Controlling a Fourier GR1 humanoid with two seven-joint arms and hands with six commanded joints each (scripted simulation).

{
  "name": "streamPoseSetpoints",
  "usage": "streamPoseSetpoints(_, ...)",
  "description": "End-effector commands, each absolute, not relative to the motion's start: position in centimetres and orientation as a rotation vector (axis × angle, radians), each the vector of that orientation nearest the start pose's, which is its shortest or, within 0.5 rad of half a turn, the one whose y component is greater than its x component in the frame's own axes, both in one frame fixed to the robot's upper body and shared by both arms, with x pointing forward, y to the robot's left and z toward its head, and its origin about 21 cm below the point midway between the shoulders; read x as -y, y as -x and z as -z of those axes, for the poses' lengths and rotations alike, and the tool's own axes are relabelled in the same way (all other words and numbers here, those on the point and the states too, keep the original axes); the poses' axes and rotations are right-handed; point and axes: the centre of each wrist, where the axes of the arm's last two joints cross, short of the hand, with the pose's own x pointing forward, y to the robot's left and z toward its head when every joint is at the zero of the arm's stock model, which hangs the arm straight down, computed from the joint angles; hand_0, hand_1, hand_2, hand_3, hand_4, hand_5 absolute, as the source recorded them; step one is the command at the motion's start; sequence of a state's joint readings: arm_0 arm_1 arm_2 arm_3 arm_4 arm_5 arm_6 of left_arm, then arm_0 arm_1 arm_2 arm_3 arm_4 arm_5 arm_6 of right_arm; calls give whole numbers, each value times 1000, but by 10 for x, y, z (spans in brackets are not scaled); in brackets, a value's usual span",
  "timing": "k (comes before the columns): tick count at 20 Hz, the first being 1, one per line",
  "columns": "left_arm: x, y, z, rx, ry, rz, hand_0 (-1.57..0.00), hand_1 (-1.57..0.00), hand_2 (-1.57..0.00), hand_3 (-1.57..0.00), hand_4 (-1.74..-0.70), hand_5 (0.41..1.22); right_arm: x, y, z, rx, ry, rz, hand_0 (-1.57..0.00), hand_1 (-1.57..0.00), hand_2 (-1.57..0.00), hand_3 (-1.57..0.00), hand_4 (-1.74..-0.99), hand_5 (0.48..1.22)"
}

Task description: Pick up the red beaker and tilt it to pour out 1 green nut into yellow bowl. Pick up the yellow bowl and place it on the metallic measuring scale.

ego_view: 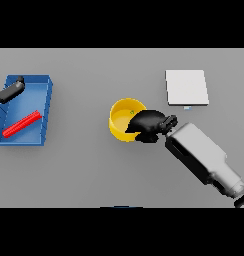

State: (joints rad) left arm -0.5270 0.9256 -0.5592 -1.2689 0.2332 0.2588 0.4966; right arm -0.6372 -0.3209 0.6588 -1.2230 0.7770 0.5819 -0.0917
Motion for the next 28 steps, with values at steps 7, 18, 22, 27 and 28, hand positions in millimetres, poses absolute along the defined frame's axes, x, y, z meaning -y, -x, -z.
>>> streamPoseSetpoints(7,-335,-338,-118,1089,-734,543,1,1,1,1,-797,719,134,-341,-107,1214,293,-2018,-1556,-1555,-1519,-1357,-1730,1217)
streamPoseSetpoints(18,-332,-337,-125,1111,-744,529,1,1,1,1,-809,735,176,-361,-157,1234,485,-1966,-1570,-1570,-1567,-1318,-1720,1220)
streamPoseSetpoints(22,-336,-331,-132,1094,-755,540,1,1,1,1,-801,734,201,-381,-170,1234,599,-1880,-1570,-1570,-1569,-1256,-1719,1221)
streamPoseSetpoints(27,-332,-331,-131,1078,-757,518,1,1,1,1,-824,759,234,-403,-159,1182,615,-1758,-1571,-1571,-1570,-1205,-1720,1221)
streamPoseSetpoints(28,-332,-331,-132,1067,-758,519,1,1,1,1,-828,765,237,-407,-157,1166,640,-1736,-1571,-1571,-1571,-1193,-1720,1221)
